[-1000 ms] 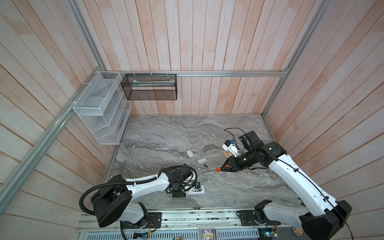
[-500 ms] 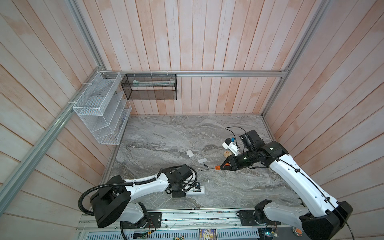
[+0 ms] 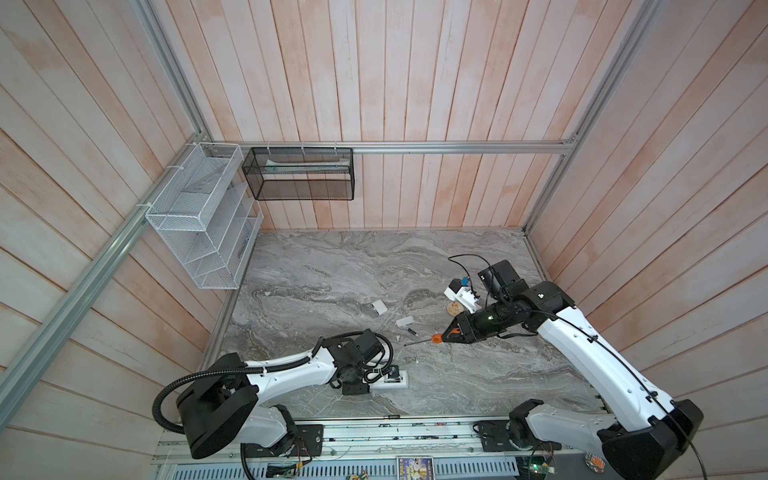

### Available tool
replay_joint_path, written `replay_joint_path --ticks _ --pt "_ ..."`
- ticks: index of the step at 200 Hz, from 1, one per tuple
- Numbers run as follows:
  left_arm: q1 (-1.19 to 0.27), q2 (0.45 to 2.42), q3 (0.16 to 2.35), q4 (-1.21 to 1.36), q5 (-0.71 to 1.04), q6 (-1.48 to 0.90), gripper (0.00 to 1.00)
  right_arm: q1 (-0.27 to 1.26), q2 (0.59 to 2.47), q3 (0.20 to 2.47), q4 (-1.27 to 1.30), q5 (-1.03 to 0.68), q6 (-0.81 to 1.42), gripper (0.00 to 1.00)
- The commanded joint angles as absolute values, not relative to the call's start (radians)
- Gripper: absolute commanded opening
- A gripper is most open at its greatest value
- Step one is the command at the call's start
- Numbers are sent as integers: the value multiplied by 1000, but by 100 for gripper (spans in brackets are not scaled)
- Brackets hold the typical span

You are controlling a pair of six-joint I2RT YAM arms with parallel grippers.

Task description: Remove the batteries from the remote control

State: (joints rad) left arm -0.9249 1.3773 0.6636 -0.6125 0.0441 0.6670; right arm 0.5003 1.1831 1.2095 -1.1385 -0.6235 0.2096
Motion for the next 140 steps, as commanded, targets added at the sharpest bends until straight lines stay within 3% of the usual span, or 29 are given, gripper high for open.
replay_joint_path --ticks 1,85,140 --pt "-923 1405 626 -663 -2 699 21 496 1192 1198 -1196 -645 184 0" --pt "-922 1362 610 -663 18 714 20 579 1165 1154 -1284 -646 234 0" --pt "-938 1372 615 -652 -25 709 13 672 1187 1157 -1267 -567 238 0"
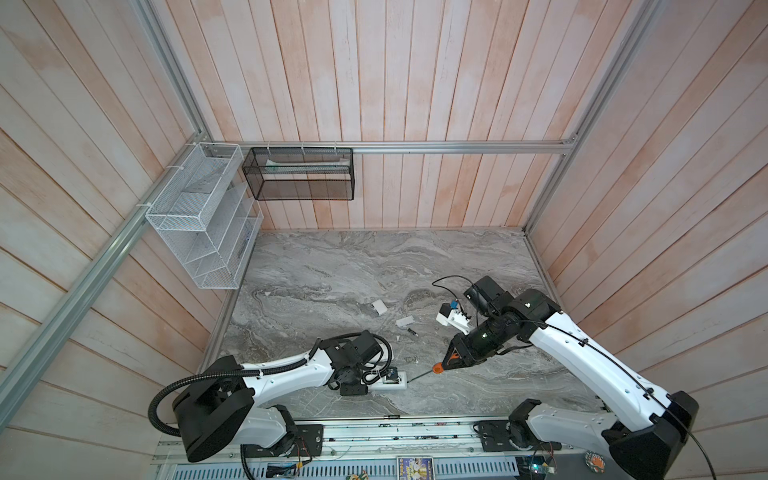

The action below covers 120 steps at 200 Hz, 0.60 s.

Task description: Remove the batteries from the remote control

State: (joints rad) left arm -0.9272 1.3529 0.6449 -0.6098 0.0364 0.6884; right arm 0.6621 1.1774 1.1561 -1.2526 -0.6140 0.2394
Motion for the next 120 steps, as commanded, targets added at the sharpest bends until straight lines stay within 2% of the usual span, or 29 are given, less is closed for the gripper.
replay_joint_path --ticks 1,120 --pt "-938 1372 614 -650 -25 709 13 672 1188 1158 -1266 -566 237 0" --pt "-946 1371 621 -641 -48 689 11 705 1272 1105 -1107 -611 229 0"
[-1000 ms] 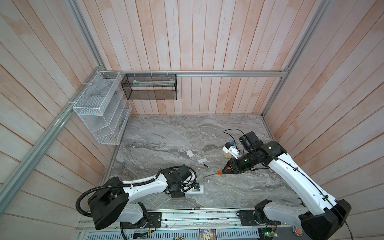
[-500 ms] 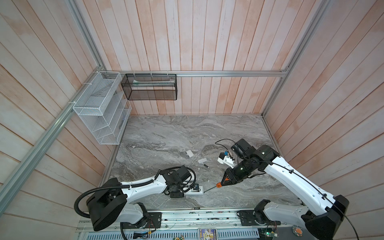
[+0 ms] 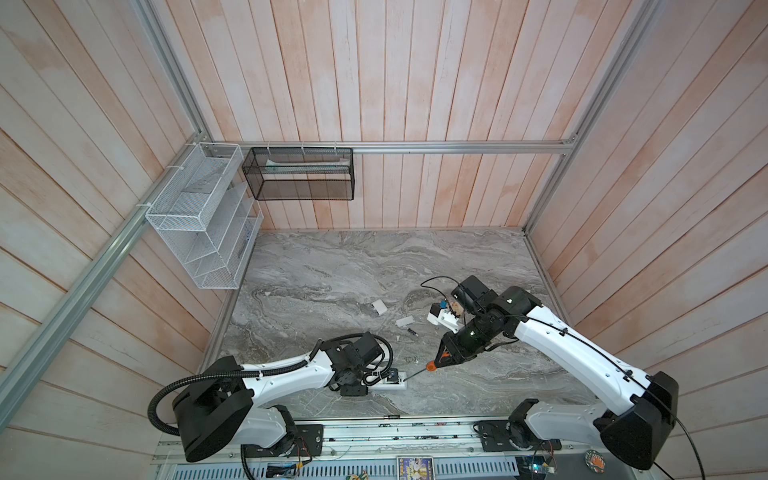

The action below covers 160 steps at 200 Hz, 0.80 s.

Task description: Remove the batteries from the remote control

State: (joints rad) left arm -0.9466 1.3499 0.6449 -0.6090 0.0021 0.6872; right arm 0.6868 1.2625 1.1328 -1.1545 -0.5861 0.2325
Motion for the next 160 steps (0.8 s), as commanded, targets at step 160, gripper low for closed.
replay_joint_path --ticks 160 --pt "-946 1376 621 -640 -49 686 11 719 1291 1043 -1045 -587 227 0"
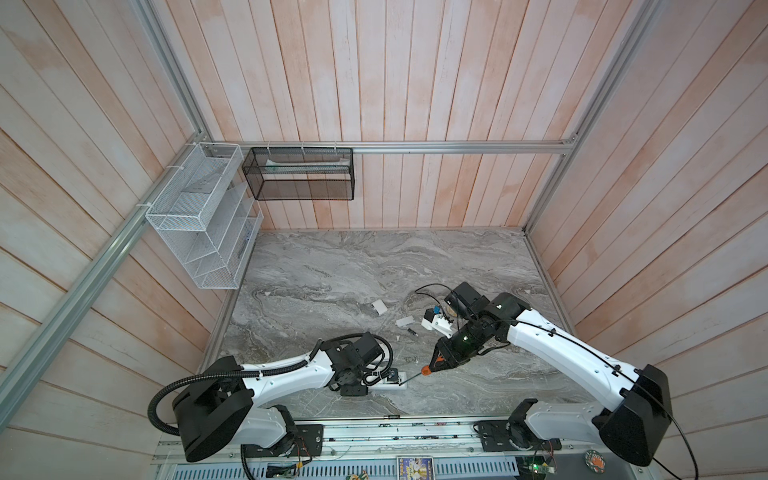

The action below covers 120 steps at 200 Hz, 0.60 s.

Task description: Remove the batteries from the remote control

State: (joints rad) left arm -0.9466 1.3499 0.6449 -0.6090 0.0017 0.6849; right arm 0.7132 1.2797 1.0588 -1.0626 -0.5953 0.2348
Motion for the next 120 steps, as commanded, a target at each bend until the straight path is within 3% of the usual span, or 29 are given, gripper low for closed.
replay_joint_path --ticks 1,120 --pt "-946 1376 620 -639 -49 686 11 719 1291 1042 -1045 -586 226 0" --pt "-946 1393 625 -642 -45 683 11 716 1310 1077 -1030 -536 222 0"
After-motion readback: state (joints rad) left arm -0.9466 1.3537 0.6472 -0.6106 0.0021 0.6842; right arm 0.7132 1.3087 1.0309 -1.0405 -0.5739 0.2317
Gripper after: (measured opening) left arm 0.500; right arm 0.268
